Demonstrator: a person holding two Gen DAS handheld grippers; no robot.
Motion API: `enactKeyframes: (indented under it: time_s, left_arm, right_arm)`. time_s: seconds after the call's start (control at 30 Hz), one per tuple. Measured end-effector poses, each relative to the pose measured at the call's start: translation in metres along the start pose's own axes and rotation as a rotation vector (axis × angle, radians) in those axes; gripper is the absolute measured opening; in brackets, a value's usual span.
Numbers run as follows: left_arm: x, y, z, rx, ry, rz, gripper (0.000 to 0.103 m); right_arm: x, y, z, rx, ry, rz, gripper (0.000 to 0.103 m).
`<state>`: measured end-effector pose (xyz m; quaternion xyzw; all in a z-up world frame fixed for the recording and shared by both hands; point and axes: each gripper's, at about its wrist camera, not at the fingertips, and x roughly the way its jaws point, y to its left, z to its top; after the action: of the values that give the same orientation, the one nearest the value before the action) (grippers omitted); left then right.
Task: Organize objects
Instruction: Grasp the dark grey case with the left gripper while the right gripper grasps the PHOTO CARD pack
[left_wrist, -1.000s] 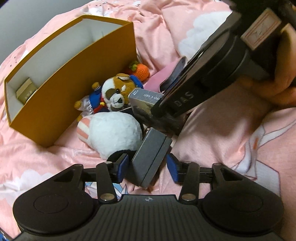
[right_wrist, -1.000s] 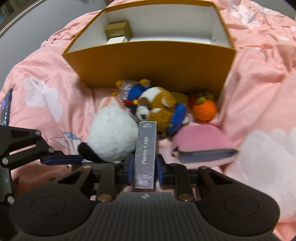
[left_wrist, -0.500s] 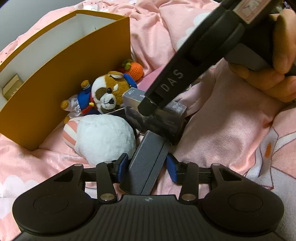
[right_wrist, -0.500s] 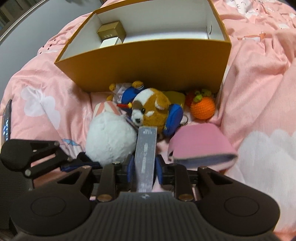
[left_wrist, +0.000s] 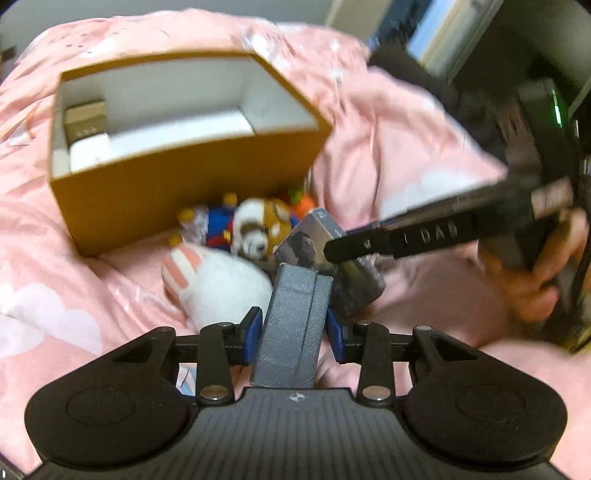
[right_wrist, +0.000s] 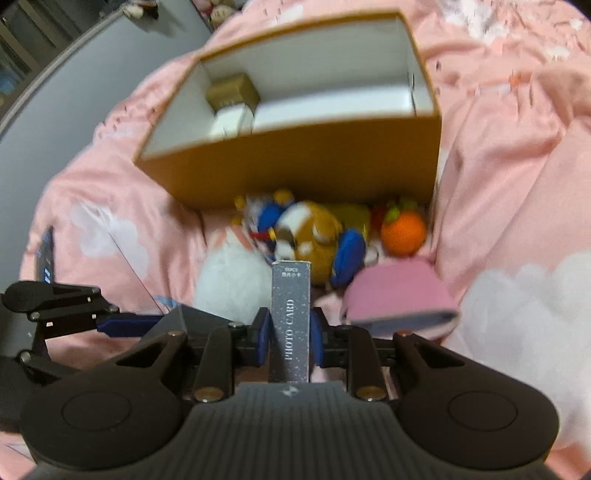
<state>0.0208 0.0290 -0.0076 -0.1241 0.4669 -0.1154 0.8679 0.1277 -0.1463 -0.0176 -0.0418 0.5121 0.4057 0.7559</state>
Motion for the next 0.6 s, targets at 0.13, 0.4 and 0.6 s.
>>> enactKeyframes:
  time_s: [0.13, 0.4, 0.6]
  left_arm:
    - [-0.026, 0.010, 0.019, -0.093, -0.118, -0.025, 0.042]
    - [-0.060, 0.036, 0.075, -0.228, -0.328, 0.036, 0.042]
    - [-0.043, 0.061, 0.112, -0.329, -0.360, 0.078, 0.042]
  right_arm:
    - [-0.022, 0.002, 0.014, -0.010, -0.076, 0.008, 0.024]
    - [-0.052, 0.007, 0.062, -0.026, -0.235, 0.052, 0.024]
    - [-0.043, 0.007, 0.109, 0.000, -0.309, 0.066, 0.024]
